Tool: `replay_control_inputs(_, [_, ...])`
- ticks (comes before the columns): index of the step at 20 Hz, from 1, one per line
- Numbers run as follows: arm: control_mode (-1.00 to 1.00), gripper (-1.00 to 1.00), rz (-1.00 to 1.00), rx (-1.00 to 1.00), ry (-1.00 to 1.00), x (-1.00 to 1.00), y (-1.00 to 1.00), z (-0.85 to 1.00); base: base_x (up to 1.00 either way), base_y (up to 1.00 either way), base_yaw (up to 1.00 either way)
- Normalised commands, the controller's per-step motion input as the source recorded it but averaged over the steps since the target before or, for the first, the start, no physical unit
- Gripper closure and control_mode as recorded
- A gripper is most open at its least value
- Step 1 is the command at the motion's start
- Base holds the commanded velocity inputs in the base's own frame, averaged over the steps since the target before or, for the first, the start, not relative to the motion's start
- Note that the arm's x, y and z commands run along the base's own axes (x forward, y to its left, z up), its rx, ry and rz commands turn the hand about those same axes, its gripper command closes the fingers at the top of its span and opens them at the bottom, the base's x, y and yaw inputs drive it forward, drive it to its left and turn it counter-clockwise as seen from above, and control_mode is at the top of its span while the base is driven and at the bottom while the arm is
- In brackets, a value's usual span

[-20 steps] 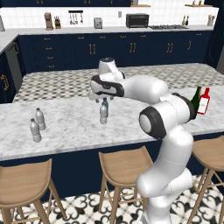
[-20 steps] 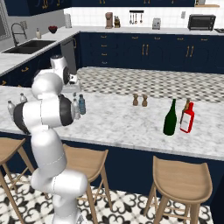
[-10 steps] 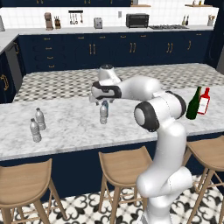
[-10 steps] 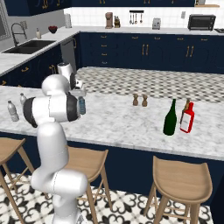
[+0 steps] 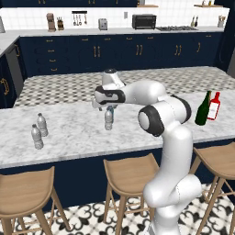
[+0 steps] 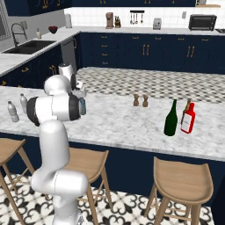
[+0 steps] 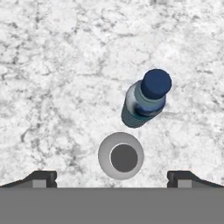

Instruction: Move the plastic bottles in the middle to the plastics group, and the glass bottles in the middle to the glass group.

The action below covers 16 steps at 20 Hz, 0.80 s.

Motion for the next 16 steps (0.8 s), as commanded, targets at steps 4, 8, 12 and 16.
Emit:
replay_control_inputs(4, [-1.00,-1.00,-0.01,0.00,0.00,0.00,-0.08,-0.07,0.00,0.00,0.00])
replay_control_inputs(8, [-1.00,-1.00,-0.01,0.00,0.00,0.00,0.00,-0.01,0.00,0.00,0.00])
replay_control_inputs(12, [-1.00,-1.00,0.00,0.00,0.00,0.01,0.00,-0.23,0.00,0.00,0.00])
replay_control_inputs(16, [-1.00,-1.00,0.00,0.00,0.00,0.00,-0.01,-0.22,0.00,0.00,0.00])
